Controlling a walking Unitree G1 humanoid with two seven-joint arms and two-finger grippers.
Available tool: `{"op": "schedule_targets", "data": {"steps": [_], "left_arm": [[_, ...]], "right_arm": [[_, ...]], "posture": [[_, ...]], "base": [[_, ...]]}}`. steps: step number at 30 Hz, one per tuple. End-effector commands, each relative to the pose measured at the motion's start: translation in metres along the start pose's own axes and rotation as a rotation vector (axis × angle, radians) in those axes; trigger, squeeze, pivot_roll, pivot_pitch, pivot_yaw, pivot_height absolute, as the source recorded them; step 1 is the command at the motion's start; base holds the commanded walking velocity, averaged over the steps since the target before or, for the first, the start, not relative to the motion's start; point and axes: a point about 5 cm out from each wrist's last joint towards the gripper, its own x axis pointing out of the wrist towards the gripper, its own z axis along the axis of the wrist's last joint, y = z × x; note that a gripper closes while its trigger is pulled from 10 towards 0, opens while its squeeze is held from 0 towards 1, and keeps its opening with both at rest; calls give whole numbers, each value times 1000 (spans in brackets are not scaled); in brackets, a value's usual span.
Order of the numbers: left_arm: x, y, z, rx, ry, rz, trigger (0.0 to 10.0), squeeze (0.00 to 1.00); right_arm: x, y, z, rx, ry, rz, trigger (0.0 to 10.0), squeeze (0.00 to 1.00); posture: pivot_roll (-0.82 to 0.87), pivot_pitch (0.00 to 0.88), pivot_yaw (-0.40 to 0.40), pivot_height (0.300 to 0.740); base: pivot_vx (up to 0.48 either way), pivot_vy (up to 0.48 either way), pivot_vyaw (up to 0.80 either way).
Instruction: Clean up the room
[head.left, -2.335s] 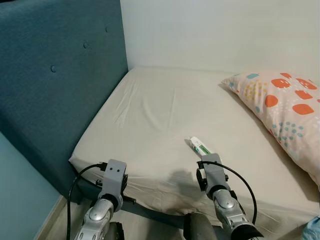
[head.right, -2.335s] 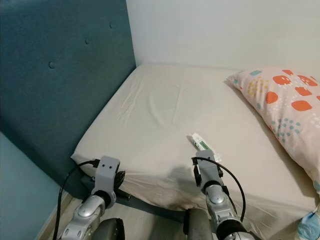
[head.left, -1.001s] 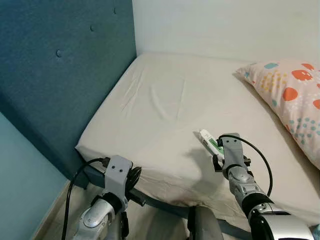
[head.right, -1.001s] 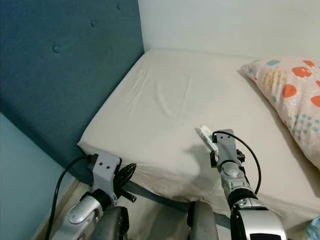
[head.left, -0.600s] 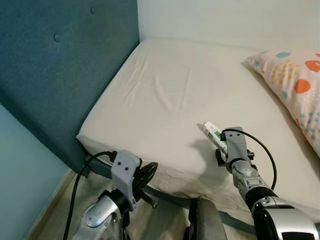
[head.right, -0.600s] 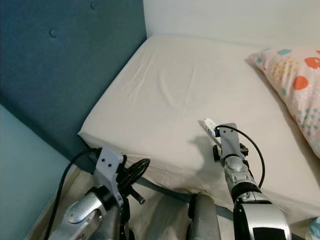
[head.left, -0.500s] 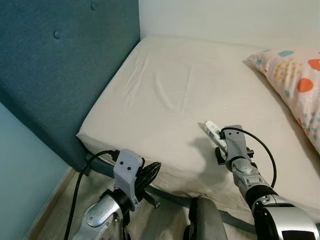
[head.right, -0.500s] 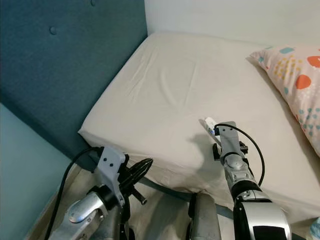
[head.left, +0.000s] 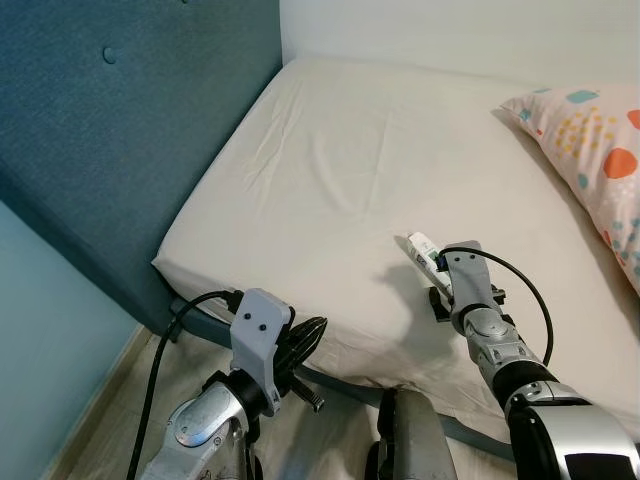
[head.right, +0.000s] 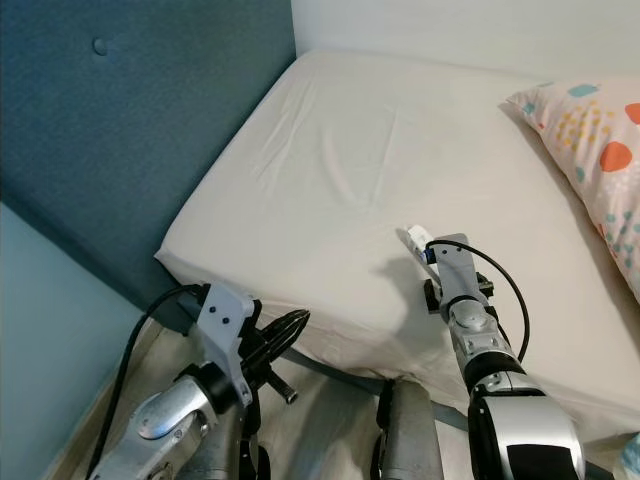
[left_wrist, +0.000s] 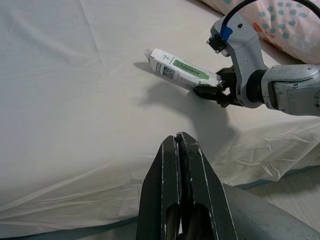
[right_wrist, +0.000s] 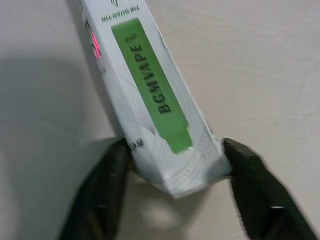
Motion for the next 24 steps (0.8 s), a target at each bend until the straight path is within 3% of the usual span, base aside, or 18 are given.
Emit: {"op": "schedule_targets", "data": {"steps": [1, 16, 18, 19, 20, 21, 22, 23, 24], "left_arm": [[-3, -1, -1, 4, 19, 0, 10000, 0], [0, 0, -2, 15, 38, 0, 10000, 0], [0, 14, -11, 33, 82, 107, 10000, 0], [-1, 26, -17, 47, 102, 174, 10000, 0], [-1, 26, -17, 47, 102, 174, 10000, 0], [-2, 37, -21, 63, 122, 245, 10000, 0], [-2, 37, -21, 63, 122, 245, 10000, 0], [-3, 45, -23, 74, 125, 290, 10000, 0], [-3, 51, -24, 82, 125, 319, 10000, 0]], "right_arm": [[-1, 0, -11, 11, 50, 4, 0, 0], [-1, -3, -11, 27, 51, 3, 0, 0], [-1, 0, -7, 27, 34, 18, 0, 0], [0, 4, -2, 29, 14, 34, 4000, 0], [0, 4, -2, 29, 14, 34, 4000, 0], [0, 8, 4, 36, -11, 52, 9255, 0], [0, 8, 4, 36, -11, 52, 9255, 0], [1, 15, 11, 47, -43, 78, 10000, 0], [1, 21, 17, 60, -74, 100, 10000, 0]], "posture": [[210, 368, -15, 600], [196, 351, -13, 600], [176, 318, -20, 600], [157, 303, -26, 600], [157, 303, -26, 600], [154, 299, -28, 600], [154, 299, -28, 600], [139, 278, -32, 600], [127, 260, -32, 600]], "base": [[0, 0, 0], [0, 0, 0], [0, 0, 0], [0, 0, 0], [0, 0, 0], [0, 0, 0], [0, 0, 0], [0, 0, 0], [0, 0, 0]]}}
